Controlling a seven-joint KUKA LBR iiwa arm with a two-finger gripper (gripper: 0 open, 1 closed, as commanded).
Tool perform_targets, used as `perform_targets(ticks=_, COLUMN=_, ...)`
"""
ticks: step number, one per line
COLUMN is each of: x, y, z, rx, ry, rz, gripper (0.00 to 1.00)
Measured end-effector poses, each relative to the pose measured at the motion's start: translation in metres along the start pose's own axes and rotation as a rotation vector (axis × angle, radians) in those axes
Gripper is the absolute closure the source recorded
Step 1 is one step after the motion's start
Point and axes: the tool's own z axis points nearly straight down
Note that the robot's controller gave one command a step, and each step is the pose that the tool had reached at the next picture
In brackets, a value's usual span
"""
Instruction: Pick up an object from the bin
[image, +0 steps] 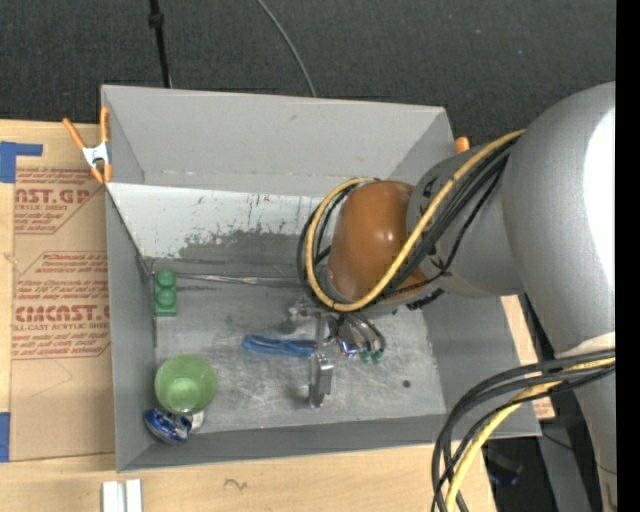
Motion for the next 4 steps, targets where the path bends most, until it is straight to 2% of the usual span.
perform_targets(ticks=1, x=-0.002, y=-0.006, z=-0.003, rx=0.005, ry=-0.007, rz=0.007, gripper=1.0)
perform_targets(ticks=2, x=-0.02, y=0.054, z=-0.183, rx=0.005, ry=-0.014, rz=-0.274, gripper=1.0)
perform_targets(ticks=3, x=-0.018, y=0.053, z=-0.179, rx=0.005, ry=-0.007, rz=-0.273, gripper=0.0)
perform_targets(ticks=4, x=-0.008, y=0.042, z=-0.053, rx=0.004, ry=0.003, rz=-0.269, gripper=0.0)
